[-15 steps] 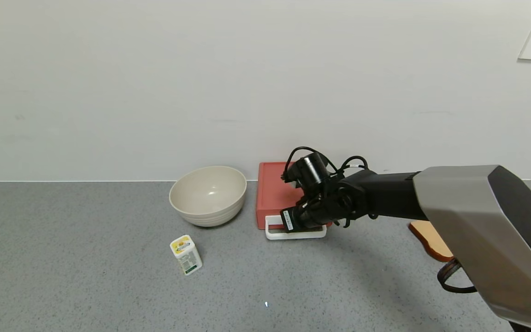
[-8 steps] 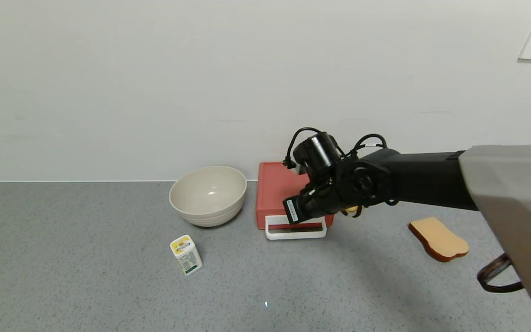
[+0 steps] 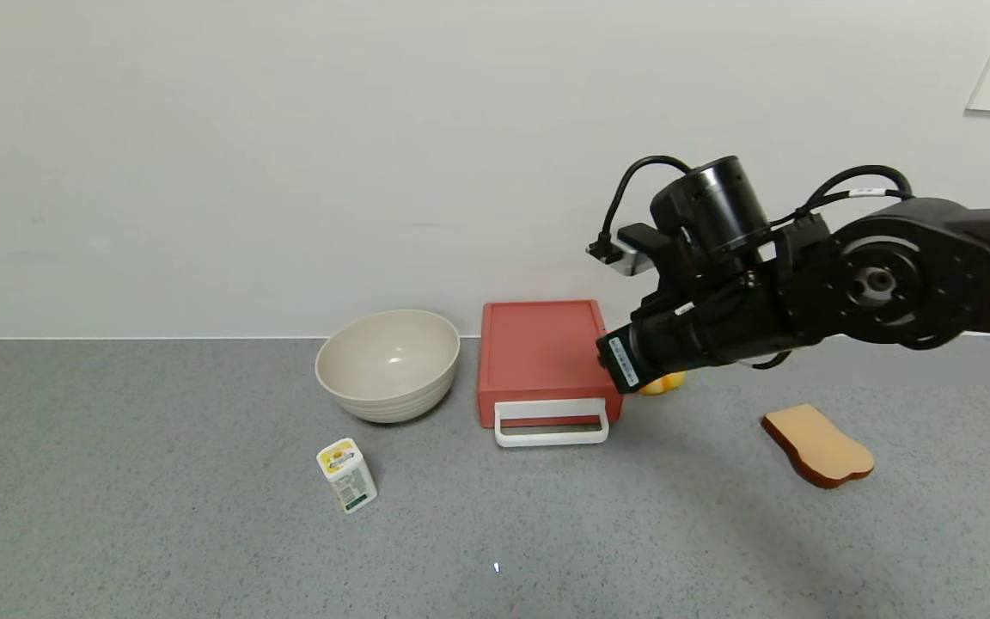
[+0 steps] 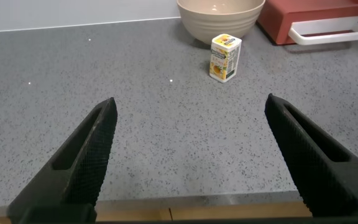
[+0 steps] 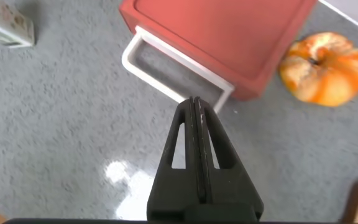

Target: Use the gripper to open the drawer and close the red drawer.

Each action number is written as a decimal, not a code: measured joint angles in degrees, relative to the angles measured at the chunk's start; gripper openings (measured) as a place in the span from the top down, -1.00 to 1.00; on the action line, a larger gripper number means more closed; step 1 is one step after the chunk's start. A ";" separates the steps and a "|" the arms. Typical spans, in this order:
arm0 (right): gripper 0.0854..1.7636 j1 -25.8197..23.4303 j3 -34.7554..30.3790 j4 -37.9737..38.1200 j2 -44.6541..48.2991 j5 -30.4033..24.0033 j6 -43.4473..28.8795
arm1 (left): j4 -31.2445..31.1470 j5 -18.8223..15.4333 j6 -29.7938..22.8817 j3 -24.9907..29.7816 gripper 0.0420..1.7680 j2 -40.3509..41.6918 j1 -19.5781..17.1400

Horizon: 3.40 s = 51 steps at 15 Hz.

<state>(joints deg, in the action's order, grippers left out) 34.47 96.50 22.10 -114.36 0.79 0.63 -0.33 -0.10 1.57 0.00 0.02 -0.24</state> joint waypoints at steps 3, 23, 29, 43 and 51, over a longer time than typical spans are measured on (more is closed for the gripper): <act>0.96 -2.43 -10.07 -6.73 5.32 -5.39 4.85 | -0.02 0.02 -0.01 0.00 -0.94 0.00 0.00; -0.61 -17.29 -47.01 -29.93 32.70 -23.53 7.91 | -0.02 0.00 -0.01 0.00 -0.94 0.02 0.00; -0.78 -23.52 -52.91 -29.29 44.57 -21.74 0.79 | 0.00 0.00 -0.01 0.00 -0.94 0.02 0.00; -0.91 -34.68 -62.77 -13.67 79.67 -4.78 -2.12 | 0.00 0.00 0.00 0.00 -0.94 0.02 0.00; -0.92 -34.63 -69.72 -4.27 103.82 -3.54 -2.08 | -0.02 -0.01 0.00 0.00 -0.94 0.02 0.00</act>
<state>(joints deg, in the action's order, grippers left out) -0.16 26.78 17.83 -10.54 -2.74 -1.45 -0.35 -0.11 1.57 0.00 0.05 -0.24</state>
